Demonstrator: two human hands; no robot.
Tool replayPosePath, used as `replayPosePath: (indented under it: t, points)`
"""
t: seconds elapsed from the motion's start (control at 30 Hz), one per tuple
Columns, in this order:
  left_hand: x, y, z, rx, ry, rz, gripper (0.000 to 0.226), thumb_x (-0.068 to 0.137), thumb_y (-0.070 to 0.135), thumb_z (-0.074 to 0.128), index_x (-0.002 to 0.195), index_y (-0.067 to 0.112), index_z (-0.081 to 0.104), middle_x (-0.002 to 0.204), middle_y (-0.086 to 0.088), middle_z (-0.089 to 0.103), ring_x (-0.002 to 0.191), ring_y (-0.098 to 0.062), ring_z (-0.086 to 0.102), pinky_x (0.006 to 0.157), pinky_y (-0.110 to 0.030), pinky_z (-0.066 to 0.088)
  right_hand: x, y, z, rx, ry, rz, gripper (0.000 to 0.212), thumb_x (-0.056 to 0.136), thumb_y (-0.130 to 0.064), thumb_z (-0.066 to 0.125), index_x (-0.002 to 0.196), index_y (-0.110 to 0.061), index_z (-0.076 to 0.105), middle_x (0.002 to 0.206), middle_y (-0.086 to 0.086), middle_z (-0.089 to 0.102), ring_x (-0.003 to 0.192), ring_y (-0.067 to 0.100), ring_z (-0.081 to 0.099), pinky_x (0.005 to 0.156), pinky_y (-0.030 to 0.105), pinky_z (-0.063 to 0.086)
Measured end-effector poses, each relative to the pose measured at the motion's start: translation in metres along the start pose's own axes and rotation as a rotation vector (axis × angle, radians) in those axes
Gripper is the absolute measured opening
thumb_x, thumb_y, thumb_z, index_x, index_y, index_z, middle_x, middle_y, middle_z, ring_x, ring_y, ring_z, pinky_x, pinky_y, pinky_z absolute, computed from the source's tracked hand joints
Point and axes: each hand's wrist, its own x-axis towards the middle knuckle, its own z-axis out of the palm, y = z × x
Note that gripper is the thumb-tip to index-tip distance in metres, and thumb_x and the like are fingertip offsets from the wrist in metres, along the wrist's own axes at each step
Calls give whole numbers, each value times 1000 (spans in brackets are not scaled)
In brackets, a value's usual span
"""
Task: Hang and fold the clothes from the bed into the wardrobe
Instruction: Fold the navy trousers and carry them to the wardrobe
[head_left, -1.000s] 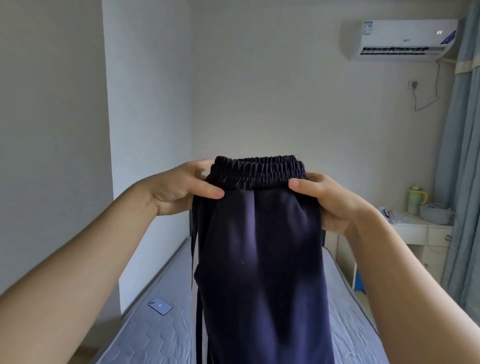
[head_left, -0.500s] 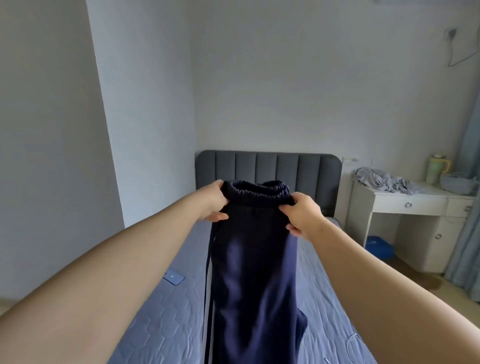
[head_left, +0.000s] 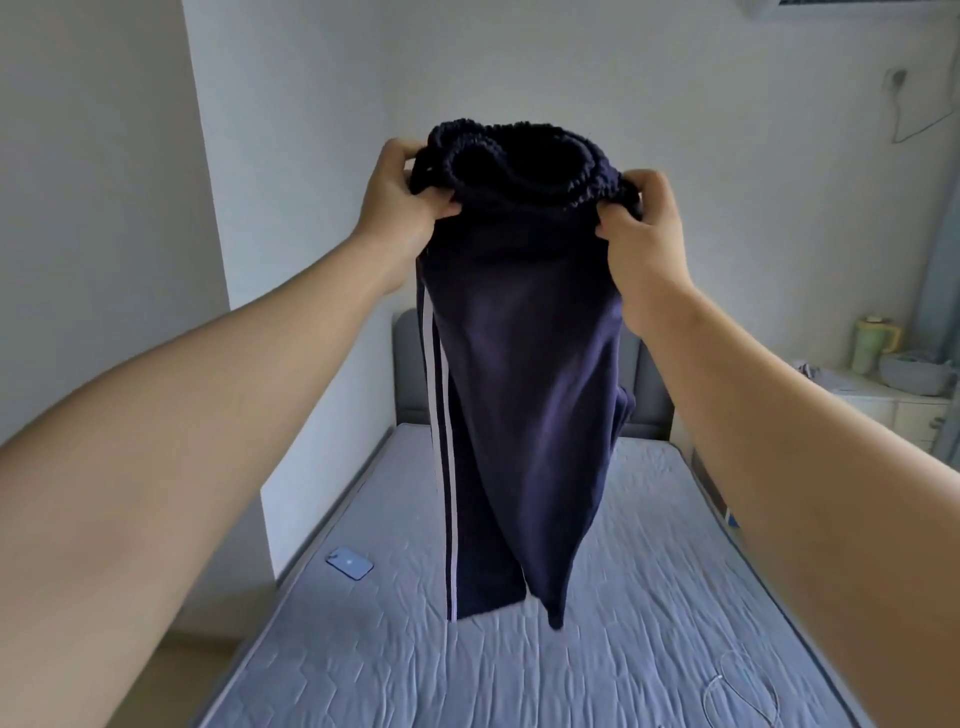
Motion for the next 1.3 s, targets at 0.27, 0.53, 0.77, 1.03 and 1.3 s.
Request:
replayPosePath:
  t: [0.27, 0.53, 0.77, 1.03, 1.3]
  points:
    - [-75, -44, -36, 250, -102, -245, 4, 92, 13, 55, 89, 15, 55, 84, 6, 57, 66, -2, 53, 49, -2, 39, -71, 36, -16, -191, -27, 201, 19, 78, -19, 63, 67, -29, 50, 81, -3, 57, 92, 24, 55, 82, 36, 45]
    - [-82, -41, -48, 470, -304, -297, 12, 96, 31, 47, 91, 23, 55, 82, 9, 56, 74, -5, 52, 57, -15, 44, -84, 33, -12, -101, -37, 265, 24, 86, -19, 60, 73, -22, 40, 71, -3, 48, 65, 11, 44, 56, 25, 35]
    - [-78, -42, -53, 540, -249, -266, 25, 96, 24, 44, 72, 23, 52, 73, 4, 49, 74, -15, 45, 65, -26, 37, -83, 26, -9, -96, -141, 271, 10, 82, -13, 67, 88, -20, 62, 86, 0, 66, 81, 17, 64, 75, 29, 54]
    - [-76, -40, -49, 465, -226, -490, 23, 97, 25, 43, 77, 24, 54, 63, 4, 37, 46, -8, 33, 45, -17, 29, -71, 29, -13, -191, -304, 363, 3, 82, -16, 69, 84, -13, 68, 81, 2, 65, 71, 12, 59, 67, 22, 50]
    - [-80, -98, -29, 194, -117, -893, 36, 102, 21, 31, 137, 16, 33, 94, -16, 58, 70, -24, 59, 61, -41, 53, -70, 84, 19, -352, -291, 653, 8, 92, -13, 55, 84, -13, 57, 72, 2, 51, 51, 24, 58, 46, 28, 50]
